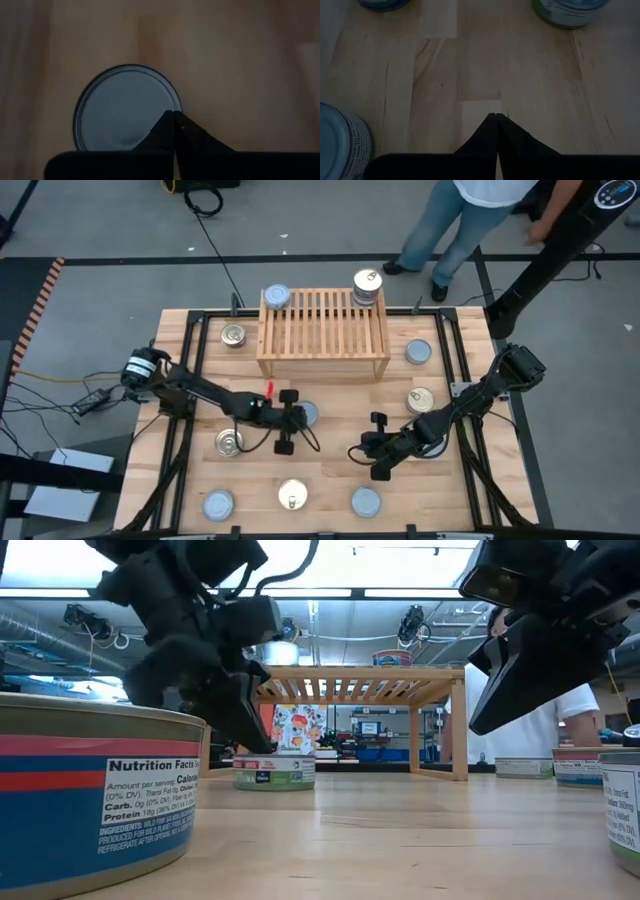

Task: Stack canned seafood by type on shelf
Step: Stack the green tuna can on top of the other green tuna can on the shelf

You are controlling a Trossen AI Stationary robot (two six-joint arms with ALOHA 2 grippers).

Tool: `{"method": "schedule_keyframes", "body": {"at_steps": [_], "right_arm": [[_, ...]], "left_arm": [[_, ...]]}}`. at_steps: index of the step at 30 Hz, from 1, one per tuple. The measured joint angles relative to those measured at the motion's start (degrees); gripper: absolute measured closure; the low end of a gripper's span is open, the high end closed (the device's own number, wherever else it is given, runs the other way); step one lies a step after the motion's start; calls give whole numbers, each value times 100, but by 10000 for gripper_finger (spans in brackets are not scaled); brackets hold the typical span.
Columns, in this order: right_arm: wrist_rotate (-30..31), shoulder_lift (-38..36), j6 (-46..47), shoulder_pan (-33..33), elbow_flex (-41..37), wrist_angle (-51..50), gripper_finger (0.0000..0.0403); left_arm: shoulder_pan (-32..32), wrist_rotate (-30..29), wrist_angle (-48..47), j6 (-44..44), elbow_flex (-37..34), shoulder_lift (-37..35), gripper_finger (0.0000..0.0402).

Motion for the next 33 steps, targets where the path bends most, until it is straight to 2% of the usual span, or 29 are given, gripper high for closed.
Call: {"method": "schedule_keyframes", "body": {"at_steps": [6,10,15,20,28,33], "right_arm": [[28,2,-2,0,0,-6,392],[29,4,-2,0,0,-4,389],[31,4,0,0,0,-4,390],[31,4,-2,0,0,-3,392],[31,4,-2,0,0,-7,391],[31,6,-2,0,0,-10,393]], "left_arm": [[-166,77,-277,-133,444,4,389],[-267,103,-847,-150,719,4,364],[-353,-8,-934,-150,753,103,329],[-343,-476,-1034,-150,751,441,313],[-354,-698,-994,-148,769,585,321],[-383,-740,-1041,-40,764,568,376]]}}
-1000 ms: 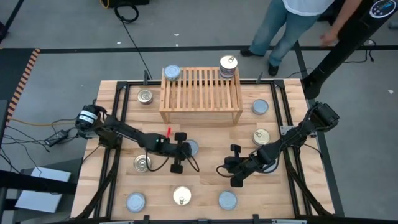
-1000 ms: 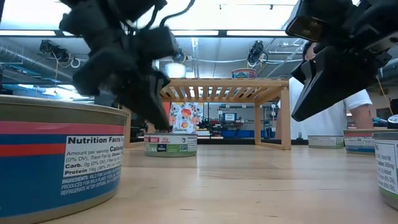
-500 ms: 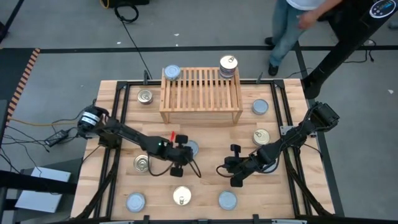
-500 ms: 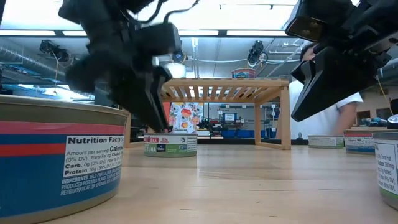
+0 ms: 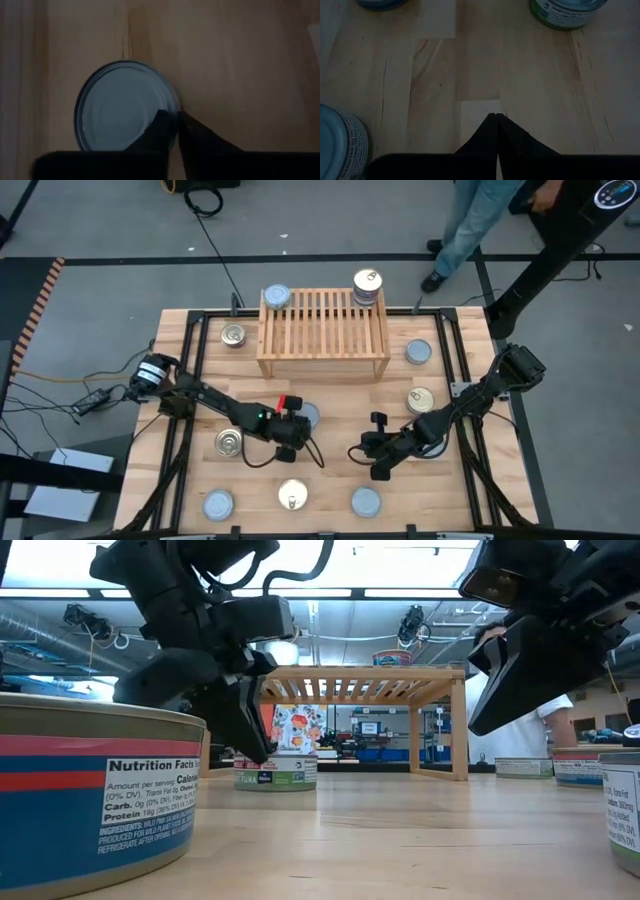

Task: Stack canned seafood by type on shelf
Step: Stack the green tuna can on top of the other green tuna can on the shelf

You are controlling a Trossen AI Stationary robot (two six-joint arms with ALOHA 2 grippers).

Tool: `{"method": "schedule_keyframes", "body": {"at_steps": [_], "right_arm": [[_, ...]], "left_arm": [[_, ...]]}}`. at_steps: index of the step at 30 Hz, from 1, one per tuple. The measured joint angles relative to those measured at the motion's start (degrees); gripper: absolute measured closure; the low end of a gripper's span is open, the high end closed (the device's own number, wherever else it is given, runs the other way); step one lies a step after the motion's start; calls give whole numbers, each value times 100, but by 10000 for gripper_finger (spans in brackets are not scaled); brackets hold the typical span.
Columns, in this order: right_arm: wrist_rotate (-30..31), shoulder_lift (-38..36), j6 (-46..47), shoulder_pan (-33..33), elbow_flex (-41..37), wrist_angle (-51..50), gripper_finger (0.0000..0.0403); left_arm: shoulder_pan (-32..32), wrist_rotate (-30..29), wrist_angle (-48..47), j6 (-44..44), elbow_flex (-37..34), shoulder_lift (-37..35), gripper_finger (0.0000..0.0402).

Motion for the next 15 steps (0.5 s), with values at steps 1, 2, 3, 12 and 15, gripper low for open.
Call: {"method": "schedule_keyframes", "body": {"at_steps": [1,2,3,12,15], "right_arm": [[0,1,0,0,0,1,392],[0,1,0,0,0,-1,390],[0,1,0,0,0,-1,388],[0,1,0,0,0,-1,393],[0,1,1,0,0,-3,391]], "left_arm": [[1,34,-9,8,0,-1,388],[1,61,-10,8,0,-3,393],[1,92,-11,5,1,-5,394],[-1,1112,-719,-153,744,22,400],[-1,1545,-755,-165,953,22,400]]}}
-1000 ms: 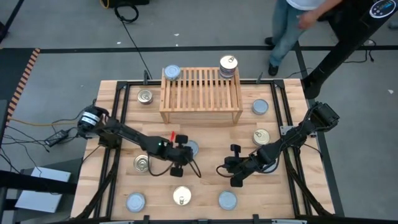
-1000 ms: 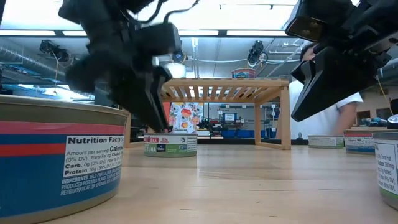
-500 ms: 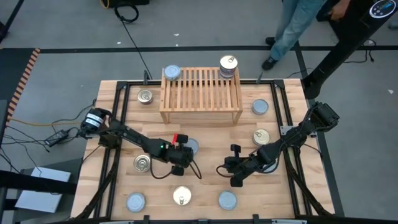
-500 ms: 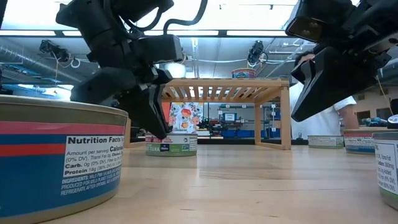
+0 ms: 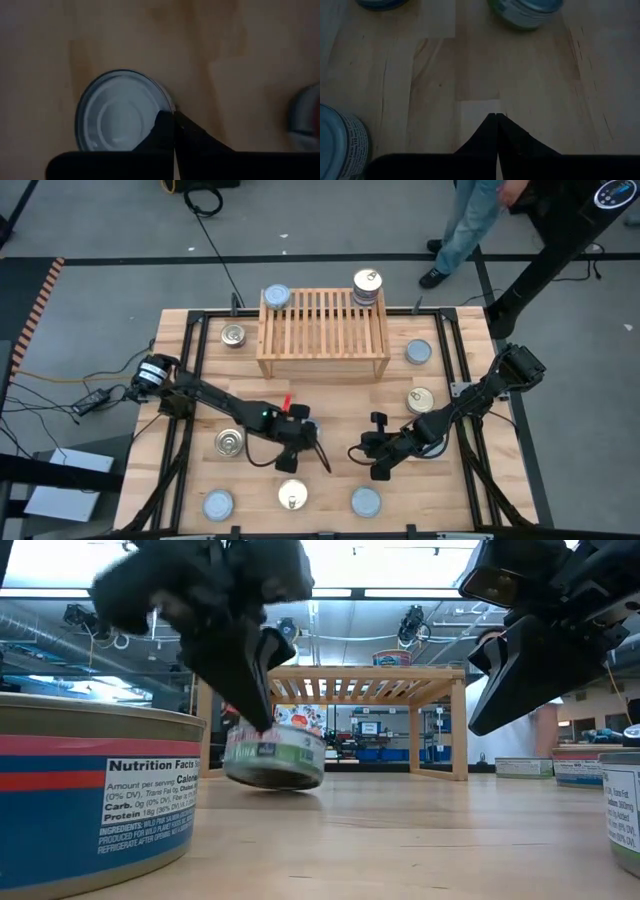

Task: Stack canned seafood by type on shelf
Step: Stack the green tuna can on top of the other green tuna can on the shelf

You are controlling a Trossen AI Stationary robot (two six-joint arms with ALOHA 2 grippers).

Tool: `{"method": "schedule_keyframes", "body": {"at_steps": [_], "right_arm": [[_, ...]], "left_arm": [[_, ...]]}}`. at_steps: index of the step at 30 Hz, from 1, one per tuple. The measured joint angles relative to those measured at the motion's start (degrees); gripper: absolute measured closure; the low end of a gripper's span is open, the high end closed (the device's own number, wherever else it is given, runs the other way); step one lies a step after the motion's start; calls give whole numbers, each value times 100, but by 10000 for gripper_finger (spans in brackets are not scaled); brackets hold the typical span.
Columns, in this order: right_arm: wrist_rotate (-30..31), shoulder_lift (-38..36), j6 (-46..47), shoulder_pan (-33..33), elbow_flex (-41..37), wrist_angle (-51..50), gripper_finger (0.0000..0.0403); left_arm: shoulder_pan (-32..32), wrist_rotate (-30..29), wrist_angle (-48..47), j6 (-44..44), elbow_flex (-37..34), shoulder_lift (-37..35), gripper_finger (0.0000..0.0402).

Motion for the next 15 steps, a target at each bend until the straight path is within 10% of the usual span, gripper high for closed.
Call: {"method": "schedule_keyframes", "body": {"at_steps": [15], "right_arm": [[0,0,2,4,0,0,389]], "left_arm": [[391,2001,560,-1050,197,-9,401]]}}
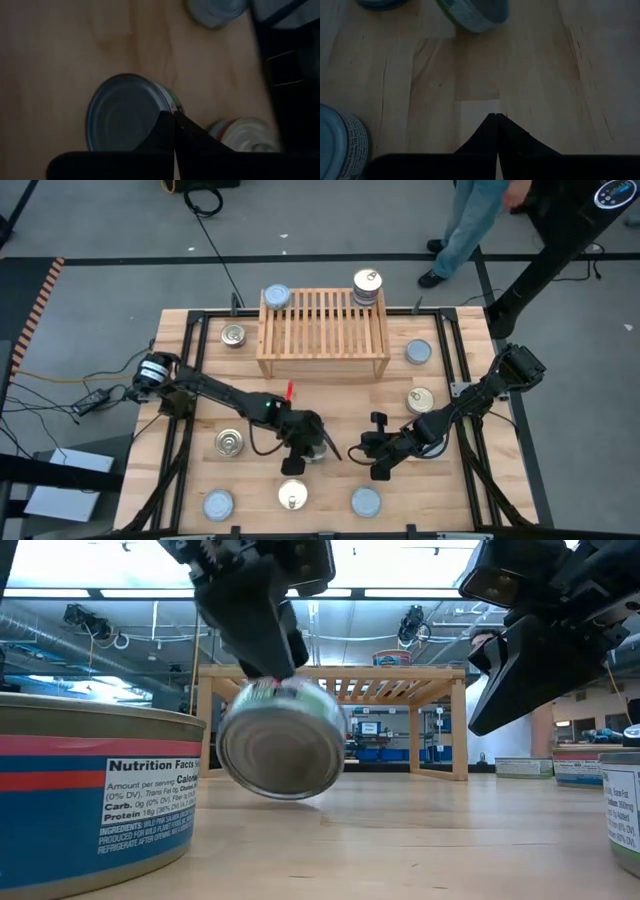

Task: Stack canned seafood by type on shelf
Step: Stack the green tuna can on top of the other green tuna can on the shelf

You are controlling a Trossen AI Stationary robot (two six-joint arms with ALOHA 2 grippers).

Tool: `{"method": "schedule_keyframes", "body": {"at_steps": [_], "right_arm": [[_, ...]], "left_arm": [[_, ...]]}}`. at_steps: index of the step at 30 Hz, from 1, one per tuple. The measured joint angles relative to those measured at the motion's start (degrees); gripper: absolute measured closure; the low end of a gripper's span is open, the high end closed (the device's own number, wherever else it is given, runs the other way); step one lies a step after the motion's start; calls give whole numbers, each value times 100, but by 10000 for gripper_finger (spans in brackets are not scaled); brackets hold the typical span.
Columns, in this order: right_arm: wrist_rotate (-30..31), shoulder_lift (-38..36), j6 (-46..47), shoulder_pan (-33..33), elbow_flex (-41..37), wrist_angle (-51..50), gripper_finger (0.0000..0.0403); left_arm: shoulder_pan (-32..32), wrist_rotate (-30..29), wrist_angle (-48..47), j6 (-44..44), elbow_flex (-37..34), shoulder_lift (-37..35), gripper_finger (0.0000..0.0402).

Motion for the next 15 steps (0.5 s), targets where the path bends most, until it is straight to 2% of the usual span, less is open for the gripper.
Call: {"method": "schedule_keyframes", "body": {"at_steps": [3,15], "right_arm": [[0,0,0,0,0,1,386],[-2,0,4,4,0,-1,387]], "left_arm": [[163,407,163,-179,-11,-2,401],[517,635,161,-235,-15,31,401]]}}
